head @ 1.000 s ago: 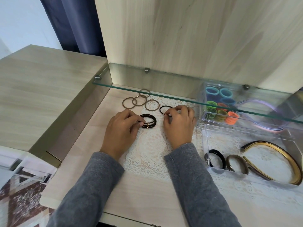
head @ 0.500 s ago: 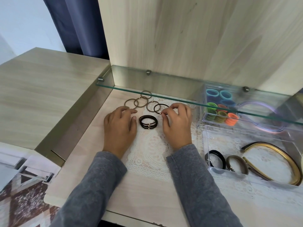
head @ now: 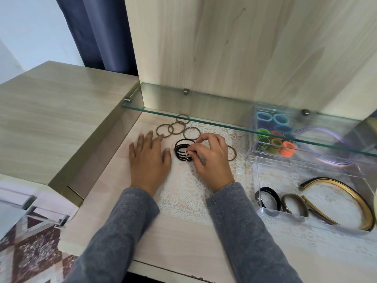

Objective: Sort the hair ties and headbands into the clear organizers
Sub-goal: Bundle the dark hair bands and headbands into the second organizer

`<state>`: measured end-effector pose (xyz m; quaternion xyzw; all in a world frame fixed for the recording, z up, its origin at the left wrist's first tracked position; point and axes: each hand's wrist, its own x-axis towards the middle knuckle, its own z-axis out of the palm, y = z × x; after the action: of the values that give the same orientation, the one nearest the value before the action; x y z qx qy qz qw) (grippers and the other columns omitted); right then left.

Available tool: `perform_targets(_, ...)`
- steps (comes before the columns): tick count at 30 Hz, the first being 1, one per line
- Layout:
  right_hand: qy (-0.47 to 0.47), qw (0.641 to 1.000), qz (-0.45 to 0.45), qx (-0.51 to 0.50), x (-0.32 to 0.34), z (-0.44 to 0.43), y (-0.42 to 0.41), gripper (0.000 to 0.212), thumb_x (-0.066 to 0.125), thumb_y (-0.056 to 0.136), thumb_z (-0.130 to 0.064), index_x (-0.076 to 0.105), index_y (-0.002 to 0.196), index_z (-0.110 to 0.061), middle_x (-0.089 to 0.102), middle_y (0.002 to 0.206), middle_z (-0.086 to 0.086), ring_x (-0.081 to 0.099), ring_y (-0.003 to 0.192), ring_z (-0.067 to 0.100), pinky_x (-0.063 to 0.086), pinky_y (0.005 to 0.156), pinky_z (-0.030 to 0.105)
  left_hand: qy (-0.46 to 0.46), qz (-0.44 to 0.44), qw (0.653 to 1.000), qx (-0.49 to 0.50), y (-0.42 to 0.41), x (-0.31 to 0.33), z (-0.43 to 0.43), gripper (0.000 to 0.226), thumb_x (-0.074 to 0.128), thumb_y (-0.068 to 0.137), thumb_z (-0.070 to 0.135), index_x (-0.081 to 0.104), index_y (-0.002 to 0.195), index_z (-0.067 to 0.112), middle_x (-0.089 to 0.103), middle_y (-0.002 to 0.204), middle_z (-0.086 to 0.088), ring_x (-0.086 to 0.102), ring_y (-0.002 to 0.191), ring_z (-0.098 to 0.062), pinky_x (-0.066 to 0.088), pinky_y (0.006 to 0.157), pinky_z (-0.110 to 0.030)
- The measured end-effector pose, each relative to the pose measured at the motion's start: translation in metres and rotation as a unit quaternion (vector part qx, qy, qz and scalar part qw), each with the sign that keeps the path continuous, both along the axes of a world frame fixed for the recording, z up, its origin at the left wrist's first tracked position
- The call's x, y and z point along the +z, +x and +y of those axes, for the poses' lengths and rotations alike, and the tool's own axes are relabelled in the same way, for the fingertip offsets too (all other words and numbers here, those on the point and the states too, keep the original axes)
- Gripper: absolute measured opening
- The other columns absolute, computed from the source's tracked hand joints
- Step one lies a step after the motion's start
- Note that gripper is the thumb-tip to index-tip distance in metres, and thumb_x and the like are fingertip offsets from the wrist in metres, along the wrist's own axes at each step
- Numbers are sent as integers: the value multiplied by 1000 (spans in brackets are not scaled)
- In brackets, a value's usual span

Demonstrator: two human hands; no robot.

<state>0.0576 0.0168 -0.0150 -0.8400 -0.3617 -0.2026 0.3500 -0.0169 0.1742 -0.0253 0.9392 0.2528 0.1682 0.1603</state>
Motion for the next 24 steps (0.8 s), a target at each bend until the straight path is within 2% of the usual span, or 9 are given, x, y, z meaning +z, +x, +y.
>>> perform_targets(12,-18,999,40,8,0,0,-1,5,69,85,-20,72,87,-22,56,105,-2,42,109,22,36,95,38,-10,1,1000,-2,-2,4,-2,49,45,100,37,42,147,24,29,161,-4,15,152,-26,5,122,-48)
perform_targets(18,3,991,134,3,4,-2,-2,23,62,83,-17,70,103,-27,51,112,-6,35,114,16,30,102,37,-15,-4,1000,-2,-2,4,-2,49,45,100,37,42,147,25,29,162,-3,15,152,-25,5,123,-48)
perform_targets(24,-58,986,156,-15,5,-3,-2,30,61,81,-19,69,107,-31,47,122,-3,32,116,19,28,103,38,-27,-6,1000,-12,-2,3,0,47,44,100,37,42,146,27,29,162,-1,15,152,-23,4,123,-46)
